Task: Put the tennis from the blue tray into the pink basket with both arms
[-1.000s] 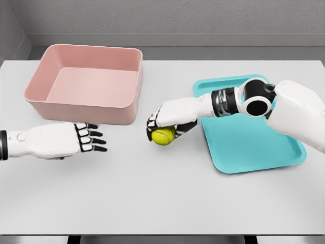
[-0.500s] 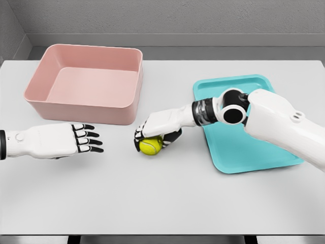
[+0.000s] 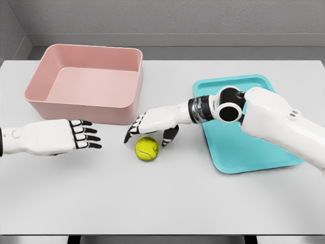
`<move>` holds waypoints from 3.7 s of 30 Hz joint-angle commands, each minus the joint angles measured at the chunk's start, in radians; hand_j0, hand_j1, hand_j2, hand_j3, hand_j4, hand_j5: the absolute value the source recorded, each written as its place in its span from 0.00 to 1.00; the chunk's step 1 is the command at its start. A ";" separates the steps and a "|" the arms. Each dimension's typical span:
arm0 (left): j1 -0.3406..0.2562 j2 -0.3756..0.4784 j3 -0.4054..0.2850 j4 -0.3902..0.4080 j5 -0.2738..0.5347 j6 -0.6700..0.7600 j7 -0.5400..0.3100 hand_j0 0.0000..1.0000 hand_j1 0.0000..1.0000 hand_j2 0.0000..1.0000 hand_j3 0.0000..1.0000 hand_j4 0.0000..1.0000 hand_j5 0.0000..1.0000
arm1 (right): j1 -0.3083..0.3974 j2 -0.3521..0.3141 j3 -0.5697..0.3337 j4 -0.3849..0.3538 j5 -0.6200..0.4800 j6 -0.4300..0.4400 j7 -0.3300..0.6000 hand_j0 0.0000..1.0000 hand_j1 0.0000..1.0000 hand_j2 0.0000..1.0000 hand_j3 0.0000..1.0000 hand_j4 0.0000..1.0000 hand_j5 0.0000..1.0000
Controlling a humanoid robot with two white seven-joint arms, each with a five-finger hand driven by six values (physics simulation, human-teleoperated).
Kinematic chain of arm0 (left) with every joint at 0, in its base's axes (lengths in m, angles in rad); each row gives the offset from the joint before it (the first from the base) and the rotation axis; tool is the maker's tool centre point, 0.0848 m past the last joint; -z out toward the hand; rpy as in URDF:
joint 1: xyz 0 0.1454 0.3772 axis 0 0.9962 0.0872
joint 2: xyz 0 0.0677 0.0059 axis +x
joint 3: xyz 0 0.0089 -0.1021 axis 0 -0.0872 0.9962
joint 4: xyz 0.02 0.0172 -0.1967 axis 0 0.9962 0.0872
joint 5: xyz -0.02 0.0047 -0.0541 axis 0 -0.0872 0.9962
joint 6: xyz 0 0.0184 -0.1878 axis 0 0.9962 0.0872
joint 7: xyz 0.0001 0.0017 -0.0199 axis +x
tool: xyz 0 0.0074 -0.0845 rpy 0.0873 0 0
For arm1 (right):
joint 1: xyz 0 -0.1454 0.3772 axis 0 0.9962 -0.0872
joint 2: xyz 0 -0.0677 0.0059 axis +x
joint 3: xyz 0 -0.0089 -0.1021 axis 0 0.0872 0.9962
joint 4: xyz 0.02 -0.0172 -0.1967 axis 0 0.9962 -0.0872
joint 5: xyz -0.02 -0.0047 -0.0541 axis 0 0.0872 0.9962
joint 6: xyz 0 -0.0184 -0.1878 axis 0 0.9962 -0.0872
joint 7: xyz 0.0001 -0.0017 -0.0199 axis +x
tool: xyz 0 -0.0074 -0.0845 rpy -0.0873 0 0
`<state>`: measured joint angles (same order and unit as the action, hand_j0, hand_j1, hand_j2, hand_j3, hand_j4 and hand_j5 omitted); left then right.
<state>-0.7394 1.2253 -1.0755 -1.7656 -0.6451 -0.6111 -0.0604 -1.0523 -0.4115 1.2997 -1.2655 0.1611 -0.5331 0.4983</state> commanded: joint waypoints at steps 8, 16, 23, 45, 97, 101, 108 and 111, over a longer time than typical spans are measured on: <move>-0.002 -0.012 0.035 0.000 0.004 0.000 0.011 1.00 1.00 1.00 1.00 1.00 1.00 | -0.046 -0.205 -0.089 -0.048 -0.012 -0.078 0.003 1.00 1.00 1.00 1.00 1.00 1.00; -0.017 -0.236 0.031 -0.002 -0.018 0.000 0.010 1.00 1.00 1.00 1.00 1.00 1.00 | -0.041 -0.401 -0.171 -0.011 -0.008 -0.078 0.005 1.00 1.00 1.00 1.00 1.00 1.00; -0.017 -0.280 -0.007 -0.002 -0.002 0.000 0.021 1.00 1.00 1.00 1.00 1.00 1.00 | 0.014 -0.368 -0.215 0.150 -0.008 -0.078 -0.026 1.00 1.00 1.00 1.00 1.00 1.00; -0.051 -0.286 -0.063 0.005 0.104 0.000 0.114 1.00 1.00 1.00 1.00 1.00 1.00 | 0.132 -0.392 -0.367 0.175 -0.008 -0.078 -0.024 1.00 1.00 1.00 1.00 1.00 1.00; -0.058 -0.455 -0.118 0.184 0.143 0.085 0.019 1.00 1.00 1.00 1.00 1.00 1.00 | 0.133 -0.400 -0.366 0.224 -0.008 -0.078 -0.024 1.00 1.00 1.00 1.00 1.00 1.00; -0.055 -0.460 -0.124 0.186 0.140 0.085 0.019 1.00 1.00 1.00 1.00 1.00 1.00 | 0.133 -0.400 -0.366 0.225 -0.008 -0.078 -0.024 1.00 1.00 1.00 1.00 1.00 1.00; -0.054 -0.458 -0.123 0.209 0.140 0.083 0.019 1.00 1.00 1.00 1.00 1.00 1.00 | 0.132 -0.400 -0.366 0.225 -0.008 -0.078 -0.024 1.00 1.00 1.00 1.00 1.00 1.00; -0.052 -0.460 -0.124 0.209 0.140 0.085 0.019 1.00 1.00 1.00 1.00 1.00 1.00 | 0.132 -0.400 -0.366 0.225 -0.008 -0.078 -0.024 1.00 1.00 1.00 1.00 1.00 1.00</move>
<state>-0.7915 0.7664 -1.1998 -1.5589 -0.5102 -0.5264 -0.0420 -0.9204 -0.8110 0.9356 -1.0406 0.1596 -0.6131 0.4742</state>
